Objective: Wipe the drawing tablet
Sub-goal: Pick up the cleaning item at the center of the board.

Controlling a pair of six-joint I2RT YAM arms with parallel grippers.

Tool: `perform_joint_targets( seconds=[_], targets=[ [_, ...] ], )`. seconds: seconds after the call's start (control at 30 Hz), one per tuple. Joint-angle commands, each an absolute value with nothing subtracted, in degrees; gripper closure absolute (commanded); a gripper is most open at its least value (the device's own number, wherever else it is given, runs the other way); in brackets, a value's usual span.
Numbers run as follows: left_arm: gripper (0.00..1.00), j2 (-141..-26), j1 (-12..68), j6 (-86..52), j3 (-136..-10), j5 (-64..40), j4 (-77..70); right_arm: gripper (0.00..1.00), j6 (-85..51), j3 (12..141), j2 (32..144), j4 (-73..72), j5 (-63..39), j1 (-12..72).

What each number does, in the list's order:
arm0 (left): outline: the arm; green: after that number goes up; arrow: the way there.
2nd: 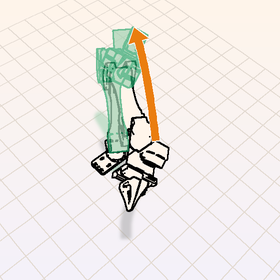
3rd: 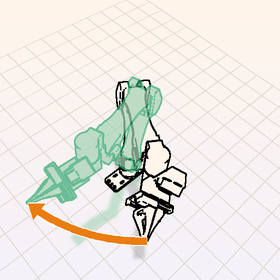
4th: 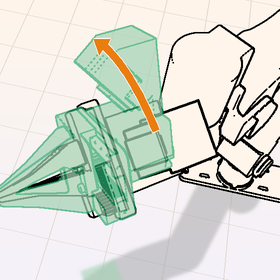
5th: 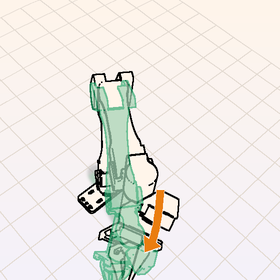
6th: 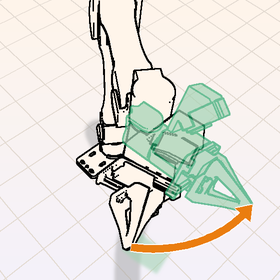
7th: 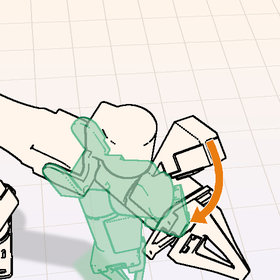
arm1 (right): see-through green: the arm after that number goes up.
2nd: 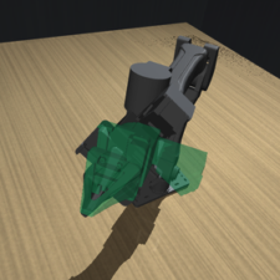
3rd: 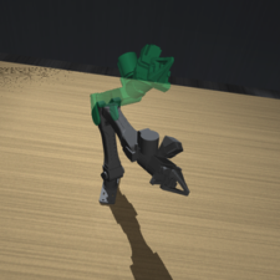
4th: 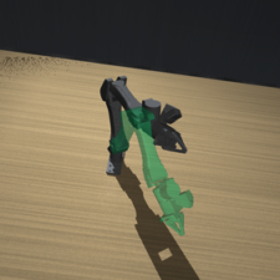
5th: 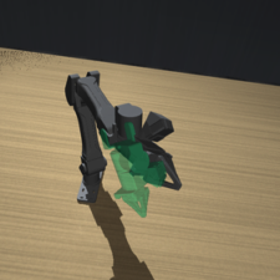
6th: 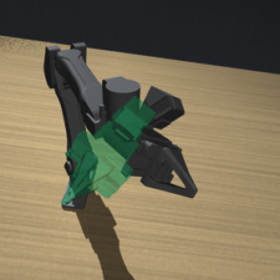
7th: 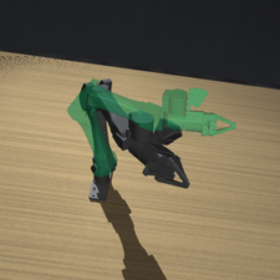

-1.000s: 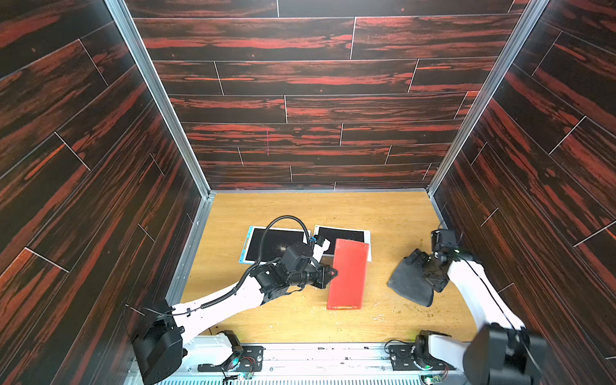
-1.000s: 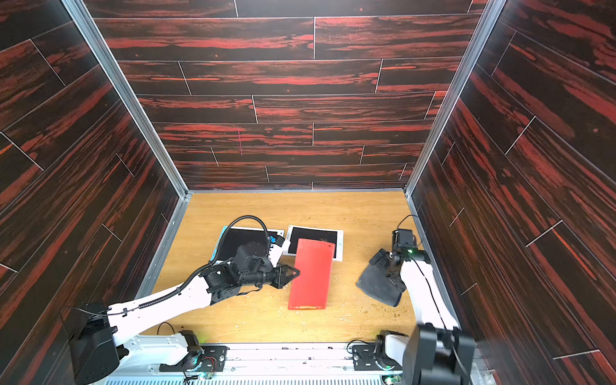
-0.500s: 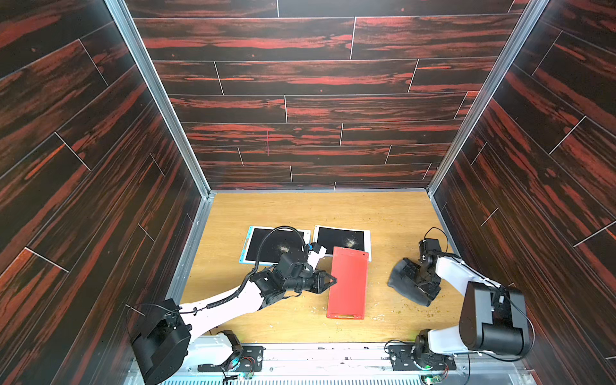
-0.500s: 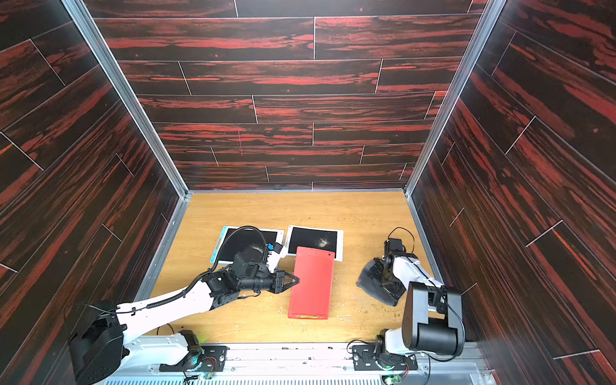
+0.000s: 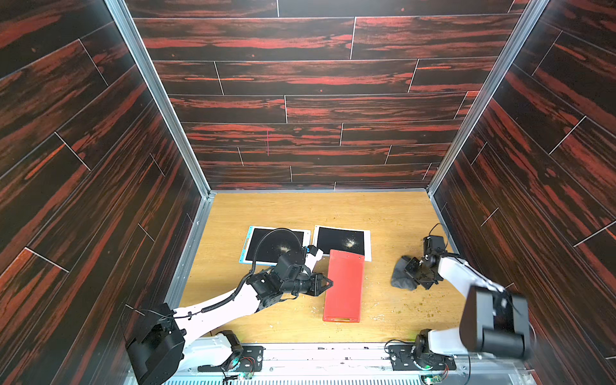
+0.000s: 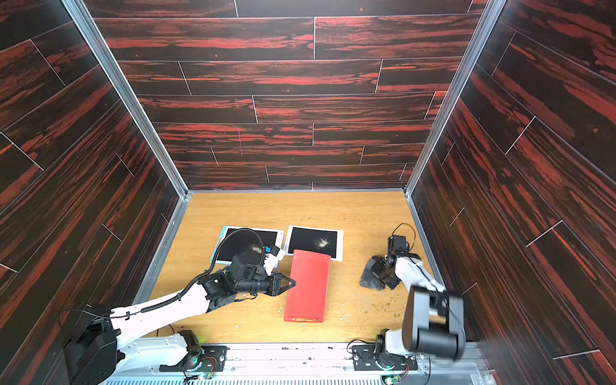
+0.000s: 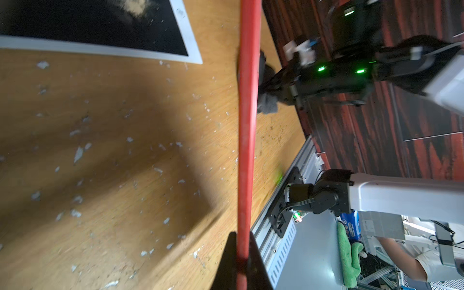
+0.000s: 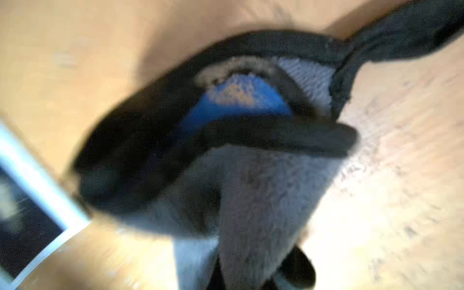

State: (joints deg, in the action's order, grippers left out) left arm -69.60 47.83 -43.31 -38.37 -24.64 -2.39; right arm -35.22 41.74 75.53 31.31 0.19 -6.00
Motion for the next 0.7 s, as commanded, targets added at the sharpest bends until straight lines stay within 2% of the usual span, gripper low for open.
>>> perform_joint_targets(
  seconds=[0.0, 0.13, 0.27, 0.4, 0.67],
  targets=[
    [1.00, -69.34, 47.52, -42.47, -39.78, -25.25, 1.77, 1.00, -30.33, 44.35, 63.66, 32.06, -2.94, -1.78],
    [1.00, -72.93, 47.50, -44.61, -40.16, -26.54, 0.10, 1.00, -28.15, 47.79, 60.28, 40.76, 4.37, 11.40],
    [1.00, -78.20, 47.50, -45.74, -42.17, -27.32, -1.99, 1.00, -31.44, 46.57, 58.02, 41.92, 6.15, 22.68],
    [1.00, -82.69, 47.55, -48.53, -42.89, -27.04, -4.70, 1.00, -33.45, 45.99, 58.23, 42.78, 5.09, 28.32],
    [1.00, -87.67, 47.55, -52.96, -43.26, -23.99, -5.69, 1.00, -47.16, 43.99, 63.20, 49.71, 25.96, 44.18]
  ],
)
